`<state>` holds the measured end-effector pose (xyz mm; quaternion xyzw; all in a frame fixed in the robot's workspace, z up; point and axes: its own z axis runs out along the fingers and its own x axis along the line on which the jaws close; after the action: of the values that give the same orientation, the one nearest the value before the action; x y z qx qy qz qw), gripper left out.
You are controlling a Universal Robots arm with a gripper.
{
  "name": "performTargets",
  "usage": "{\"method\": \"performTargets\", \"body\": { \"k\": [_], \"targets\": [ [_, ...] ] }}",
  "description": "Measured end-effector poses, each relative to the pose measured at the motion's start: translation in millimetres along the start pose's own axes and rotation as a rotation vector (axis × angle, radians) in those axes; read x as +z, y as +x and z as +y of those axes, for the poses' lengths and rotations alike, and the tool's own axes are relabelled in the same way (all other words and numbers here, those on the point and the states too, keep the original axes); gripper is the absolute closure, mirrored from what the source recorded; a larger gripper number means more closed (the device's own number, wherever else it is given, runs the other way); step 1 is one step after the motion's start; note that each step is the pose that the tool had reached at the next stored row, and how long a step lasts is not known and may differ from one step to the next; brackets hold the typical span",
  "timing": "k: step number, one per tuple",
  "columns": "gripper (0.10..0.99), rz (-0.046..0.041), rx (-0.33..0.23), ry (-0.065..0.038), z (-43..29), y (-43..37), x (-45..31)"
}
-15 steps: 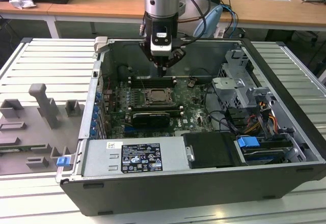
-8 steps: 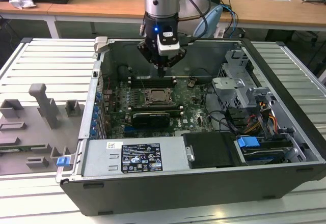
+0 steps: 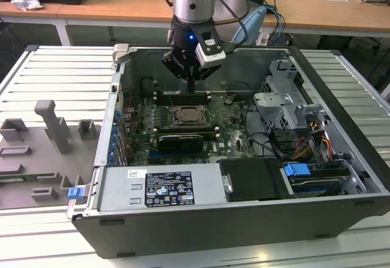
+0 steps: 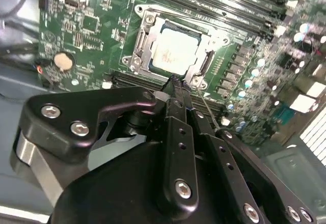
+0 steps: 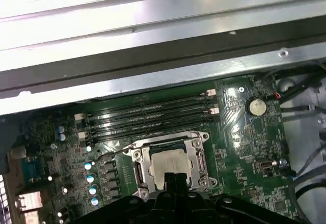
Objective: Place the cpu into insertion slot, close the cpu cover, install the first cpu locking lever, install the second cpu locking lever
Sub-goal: 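Install the first cpu locking lever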
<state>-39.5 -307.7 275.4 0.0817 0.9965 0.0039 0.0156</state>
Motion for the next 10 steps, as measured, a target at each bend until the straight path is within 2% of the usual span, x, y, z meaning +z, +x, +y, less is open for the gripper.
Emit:
{"method": "performTargets", "body": {
  "k": [2, 10],
  "targets": [
    [0.980, 0.0023, -0.024, 0.000, -0.2, 1.0, 0.5],
    [0.980, 0.0035, -0.088, -0.003, -2.7, 16.3, 4.1]
  ]
}}
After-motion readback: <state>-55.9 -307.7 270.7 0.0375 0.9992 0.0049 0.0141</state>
